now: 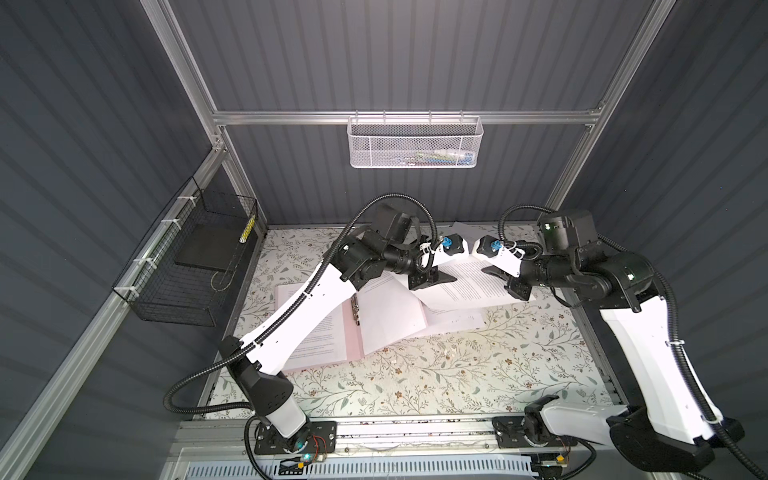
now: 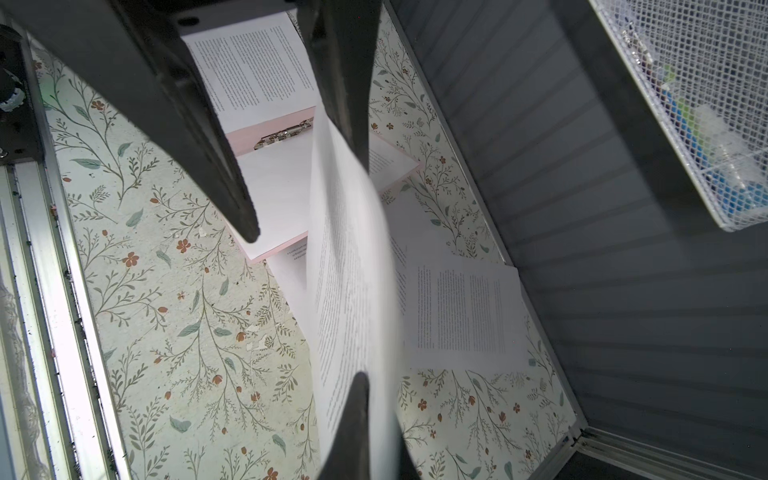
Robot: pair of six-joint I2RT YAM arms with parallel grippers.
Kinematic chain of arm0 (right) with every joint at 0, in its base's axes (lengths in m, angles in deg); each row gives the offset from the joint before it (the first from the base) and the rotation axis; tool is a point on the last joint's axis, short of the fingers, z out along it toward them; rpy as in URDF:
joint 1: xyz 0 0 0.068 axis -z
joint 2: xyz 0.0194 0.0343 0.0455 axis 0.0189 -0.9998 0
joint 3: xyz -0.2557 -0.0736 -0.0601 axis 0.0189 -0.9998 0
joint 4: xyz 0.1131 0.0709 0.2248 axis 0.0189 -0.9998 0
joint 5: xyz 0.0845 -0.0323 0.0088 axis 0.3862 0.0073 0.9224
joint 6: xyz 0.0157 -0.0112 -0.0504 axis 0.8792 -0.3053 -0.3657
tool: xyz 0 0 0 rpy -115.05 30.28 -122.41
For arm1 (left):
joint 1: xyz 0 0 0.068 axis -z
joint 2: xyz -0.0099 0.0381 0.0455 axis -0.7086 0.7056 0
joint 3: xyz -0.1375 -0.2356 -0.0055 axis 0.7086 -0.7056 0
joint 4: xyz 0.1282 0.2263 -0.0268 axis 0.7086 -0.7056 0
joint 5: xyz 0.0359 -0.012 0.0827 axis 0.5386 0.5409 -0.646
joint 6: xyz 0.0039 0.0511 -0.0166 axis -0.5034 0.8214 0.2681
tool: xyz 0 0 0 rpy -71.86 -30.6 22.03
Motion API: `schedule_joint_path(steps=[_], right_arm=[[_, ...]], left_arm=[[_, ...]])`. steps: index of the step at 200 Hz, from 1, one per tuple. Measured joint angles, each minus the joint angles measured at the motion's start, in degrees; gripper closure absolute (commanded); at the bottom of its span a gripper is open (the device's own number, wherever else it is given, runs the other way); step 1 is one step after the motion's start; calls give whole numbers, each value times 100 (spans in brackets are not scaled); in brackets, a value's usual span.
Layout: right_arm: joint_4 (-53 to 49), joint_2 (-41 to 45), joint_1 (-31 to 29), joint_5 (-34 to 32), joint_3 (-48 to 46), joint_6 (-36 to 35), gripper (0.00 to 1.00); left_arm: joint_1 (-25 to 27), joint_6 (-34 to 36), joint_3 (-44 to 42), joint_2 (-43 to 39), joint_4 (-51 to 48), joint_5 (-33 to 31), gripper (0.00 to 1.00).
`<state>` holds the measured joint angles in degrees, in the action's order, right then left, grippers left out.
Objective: Put the files into the folder
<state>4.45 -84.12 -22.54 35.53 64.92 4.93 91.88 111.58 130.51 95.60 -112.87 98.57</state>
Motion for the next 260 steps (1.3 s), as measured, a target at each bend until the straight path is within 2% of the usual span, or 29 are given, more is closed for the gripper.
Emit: schedule_joint_path(steps=[34,57,70,86,91,95,99,101,102,104,106,124,144,176,195,221,238,260], right_arm=[[37,31,0,55,-72,-4,100],[79,55,0,90,-111,-4,100],[114,74,0,94,-136,-4,100],[168,107,0,101,-170,-2,100],[188,125,0,103,-197,-2,87],[221,146,2,105,-227,0,69],[258,170,4,116,-260,35,49],[291,188,9,136,-289,50,17],[304,195,11,142,-297,44,9],[339,214,17,155,-328,46,3],[389,245,28,168,-369,81,2],[918,564,111,308,-848,304,1],[1707,1051,365,380,-1453,944,1],[2787,1392,732,-293,-1668,2750,1],[3333,1556,1091,-459,-1930,3622,1],[3864,1930,1722,-535,-2809,4787,1],[4103,2026,2028,-404,-3307,5298,1],[4284,1982,2120,-212,-3685,5678,1]], left_arm=[[0,-50,37,122,-15,-92,70],[0,-85,122,216,-39,-101,86],[0,-118,122,221,-44,-101,100],[0,-184,122,221,-37,-98,100],[0,-192,122,221,-24,-98,100],[0,-214,120,221,-4,-98,100],[0,-238,109,221,35,-98,100],[0,-247,101,221,52,-98,100],[0,-251,92,219,70,-98,100],[0,-271,79,216,96,-98,100],[0,-291,59,208,136,-101,100],[0,-492,-197,122,457,-170,100],[0,-859,-614,-87,824,-566,100],[0,-1626,-1093,-452,1255,-1349,100],[0,-2192,-1143,-588,1366,-1722,100],[0,-3088,-1143,-671,1419,-2031,100],[0,-3703,-1143,-678,1412,-2186,100],[-107,-4511,-1134,-675,1283,-2203,100]])
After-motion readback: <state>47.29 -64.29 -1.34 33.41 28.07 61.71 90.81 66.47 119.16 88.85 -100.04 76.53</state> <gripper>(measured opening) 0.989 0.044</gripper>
